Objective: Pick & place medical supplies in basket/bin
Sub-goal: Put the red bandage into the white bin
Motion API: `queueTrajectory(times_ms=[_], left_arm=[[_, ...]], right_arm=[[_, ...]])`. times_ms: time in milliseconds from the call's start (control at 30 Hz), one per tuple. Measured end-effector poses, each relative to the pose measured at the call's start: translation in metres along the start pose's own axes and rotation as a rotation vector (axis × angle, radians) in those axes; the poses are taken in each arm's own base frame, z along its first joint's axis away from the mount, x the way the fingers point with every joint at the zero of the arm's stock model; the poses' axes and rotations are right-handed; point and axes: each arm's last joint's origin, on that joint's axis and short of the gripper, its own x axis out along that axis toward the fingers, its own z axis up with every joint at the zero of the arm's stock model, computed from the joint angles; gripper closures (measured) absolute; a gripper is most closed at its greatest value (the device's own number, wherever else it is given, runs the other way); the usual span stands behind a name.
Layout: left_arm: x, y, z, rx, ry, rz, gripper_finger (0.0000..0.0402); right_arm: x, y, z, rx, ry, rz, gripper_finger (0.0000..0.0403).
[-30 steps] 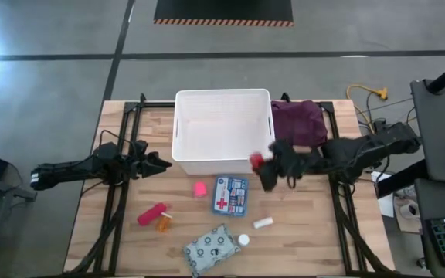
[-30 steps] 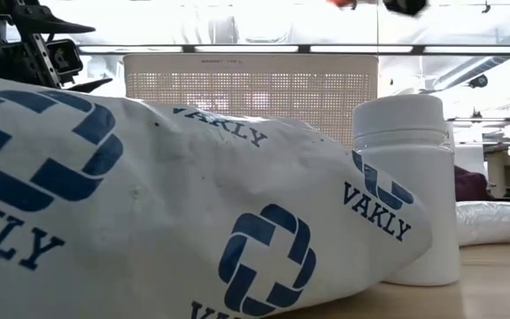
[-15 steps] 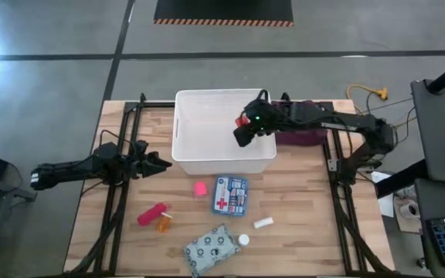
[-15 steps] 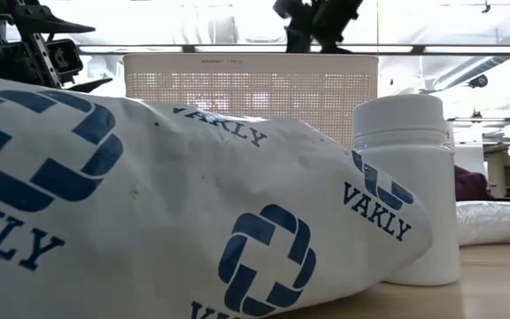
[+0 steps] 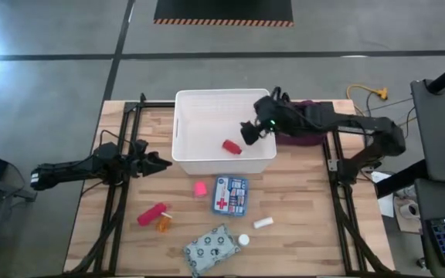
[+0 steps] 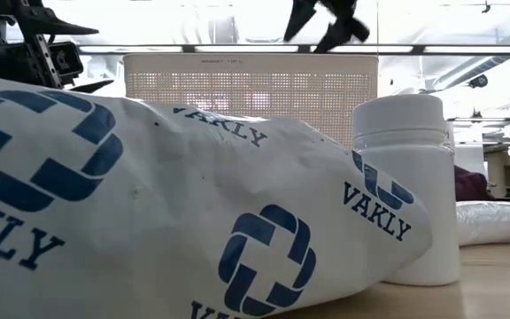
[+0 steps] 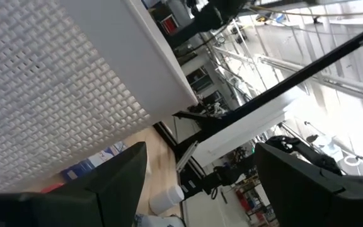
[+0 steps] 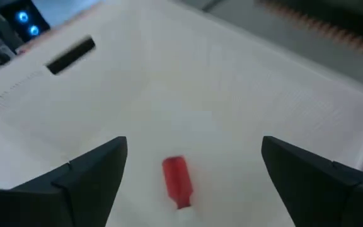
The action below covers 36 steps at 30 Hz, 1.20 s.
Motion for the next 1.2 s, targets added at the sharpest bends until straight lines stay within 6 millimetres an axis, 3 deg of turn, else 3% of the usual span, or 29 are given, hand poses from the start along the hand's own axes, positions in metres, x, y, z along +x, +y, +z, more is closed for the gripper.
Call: queueTrajectory(times_ms=[200,400,667,733,967,1100,1200], left_arm=[[-0.001,-0.008,0.008,-0.008,-0.089,0.013,0.0125],[-0.005,-0.043,0.027,-0.003,-0.080,-0.011,0.0125],[-0.006,-0.063,0.037,0.083,0.304,0.442,0.0125],[-0.001,-0.064,0.035,0.096,0.434,0.498,0.0125],[0.025,-0.075,0.016,0.051,0.805,0.417,0.0125],[0.021,-0.079,-0.010,0.010,1.000,0.507,0.0125],[0.012,-0.081,-0.027,0.054,1.032,0.644,0.0125]], right_arm=[[-0.043,0.013,-0.009,-0.085,-0.127,-0.036,0.0050],[-0.066,0.015,-0.035,-0.137,-0.029,-0.052,0.0049],[-0.073,0.011,-0.073,-0.184,0.203,-0.148,0.0049],[-0.073,0.014,-0.081,-0.208,0.234,-0.135,0.0049],[-0.076,0.008,-0.110,-0.239,0.378,-0.182,0.0057],[-0.080,0.003,-0.125,-0.212,0.387,-0.209,0.0061],[-0.078,0.000,-0.135,-0.176,0.391,-0.235,0.0062]])
